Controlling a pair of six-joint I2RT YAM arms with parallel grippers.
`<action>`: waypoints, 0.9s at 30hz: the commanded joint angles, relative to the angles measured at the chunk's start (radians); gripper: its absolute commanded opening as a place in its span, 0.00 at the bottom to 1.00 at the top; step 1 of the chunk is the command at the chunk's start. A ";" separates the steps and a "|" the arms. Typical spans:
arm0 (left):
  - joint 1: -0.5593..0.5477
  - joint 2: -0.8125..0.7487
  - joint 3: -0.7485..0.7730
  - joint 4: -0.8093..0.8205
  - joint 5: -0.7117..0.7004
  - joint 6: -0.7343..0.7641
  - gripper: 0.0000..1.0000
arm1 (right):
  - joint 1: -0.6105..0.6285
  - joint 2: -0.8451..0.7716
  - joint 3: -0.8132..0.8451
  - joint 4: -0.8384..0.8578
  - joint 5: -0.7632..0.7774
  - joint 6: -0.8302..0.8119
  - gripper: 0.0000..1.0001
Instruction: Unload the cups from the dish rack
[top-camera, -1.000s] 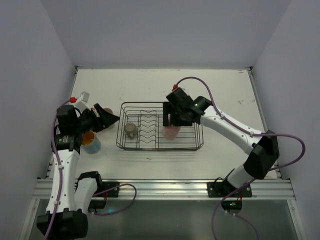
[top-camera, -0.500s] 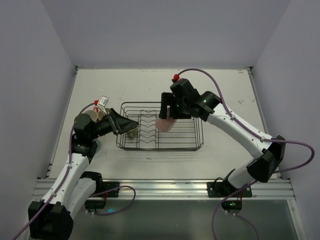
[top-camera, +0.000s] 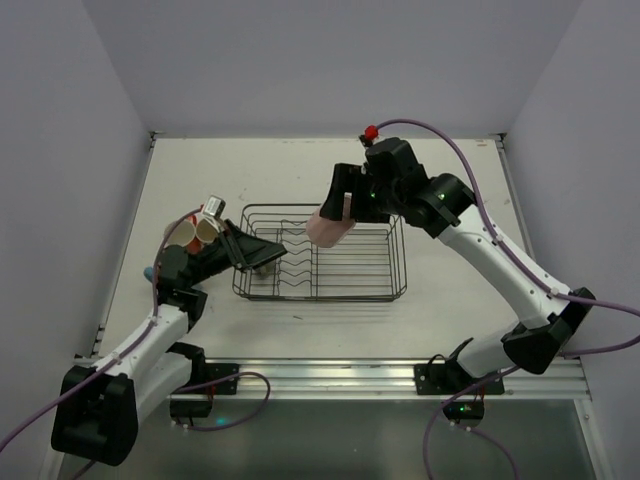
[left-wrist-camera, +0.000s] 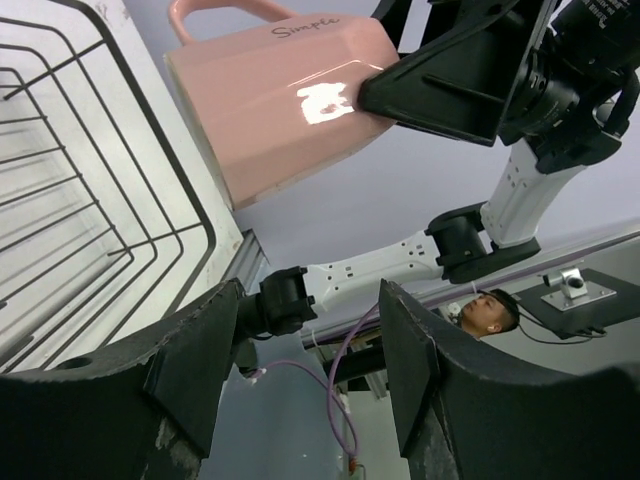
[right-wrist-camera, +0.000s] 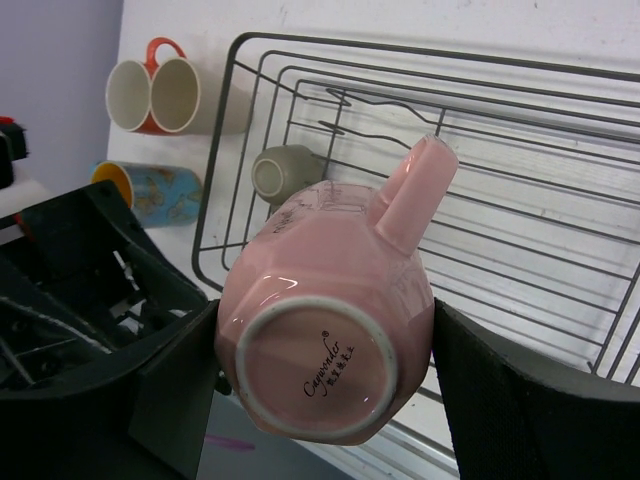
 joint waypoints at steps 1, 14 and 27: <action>-0.024 0.044 -0.033 0.264 -0.022 -0.076 0.64 | -0.007 -0.057 0.081 0.052 -0.083 -0.014 0.00; -0.091 0.127 -0.007 0.461 -0.109 -0.107 0.66 | -0.033 -0.080 0.072 0.117 -0.218 0.001 0.00; -0.145 0.223 0.016 0.554 -0.161 -0.148 0.66 | -0.048 -0.103 0.052 0.167 -0.281 0.012 0.00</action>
